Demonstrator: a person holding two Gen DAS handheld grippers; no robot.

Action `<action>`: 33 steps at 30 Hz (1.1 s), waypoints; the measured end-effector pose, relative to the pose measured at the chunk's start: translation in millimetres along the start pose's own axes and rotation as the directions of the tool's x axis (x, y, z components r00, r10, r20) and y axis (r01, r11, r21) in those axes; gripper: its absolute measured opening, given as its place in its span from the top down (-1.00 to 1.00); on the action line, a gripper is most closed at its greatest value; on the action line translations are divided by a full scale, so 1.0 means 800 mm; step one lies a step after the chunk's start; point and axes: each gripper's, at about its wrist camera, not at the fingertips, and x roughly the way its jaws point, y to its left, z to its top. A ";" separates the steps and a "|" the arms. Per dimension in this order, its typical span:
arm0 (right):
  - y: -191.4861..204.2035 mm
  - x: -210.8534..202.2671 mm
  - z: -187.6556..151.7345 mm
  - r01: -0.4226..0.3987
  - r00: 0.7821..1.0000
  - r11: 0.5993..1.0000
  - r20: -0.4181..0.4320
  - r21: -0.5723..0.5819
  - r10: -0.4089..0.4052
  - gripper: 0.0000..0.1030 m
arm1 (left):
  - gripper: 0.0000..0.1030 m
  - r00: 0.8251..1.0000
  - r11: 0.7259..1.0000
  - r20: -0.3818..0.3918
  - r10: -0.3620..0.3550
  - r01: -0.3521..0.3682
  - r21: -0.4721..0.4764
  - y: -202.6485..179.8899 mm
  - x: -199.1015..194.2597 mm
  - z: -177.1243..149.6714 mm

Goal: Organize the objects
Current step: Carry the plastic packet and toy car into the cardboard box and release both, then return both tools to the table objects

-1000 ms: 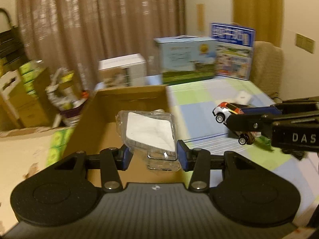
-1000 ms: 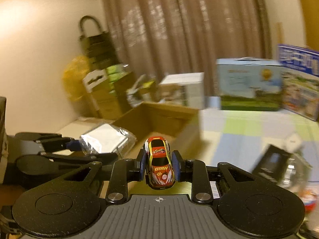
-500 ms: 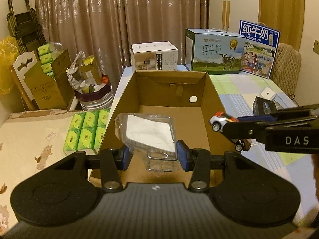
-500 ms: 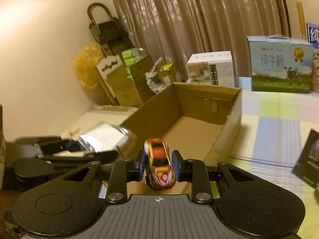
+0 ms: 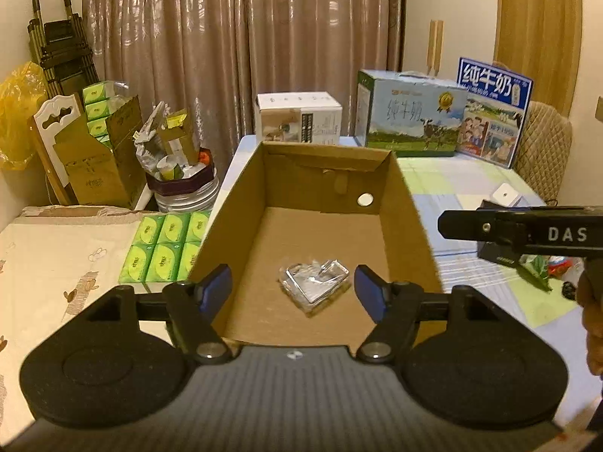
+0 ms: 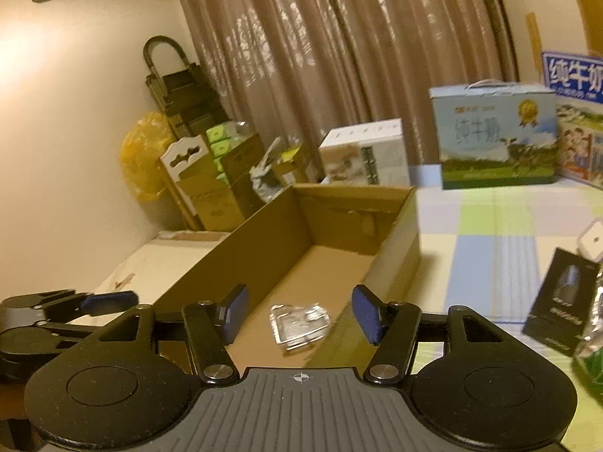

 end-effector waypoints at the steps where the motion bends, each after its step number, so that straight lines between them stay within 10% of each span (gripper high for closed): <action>1: -0.002 -0.005 0.000 0.006 1.000 1.000 0.012 -0.003 -0.006 -0.12 | -0.30 1.000 1.000 0.004 -0.005 0.005 -0.002 -0.004 -0.003 0.000; 14: -0.065 -0.103 -0.016 0.211 0.968 0.977 0.146 -0.022 -0.206 -0.14 | -0.37 0.989 0.992 0.076 -0.128 0.128 0.017 -0.090 -0.038 0.022; 33: -0.188 -0.258 -0.094 0.480 0.873 0.877 0.106 -0.025 -0.476 -0.15 | -0.80 0.936 0.933 0.055 -0.349 0.341 0.112 -0.254 -0.025 0.034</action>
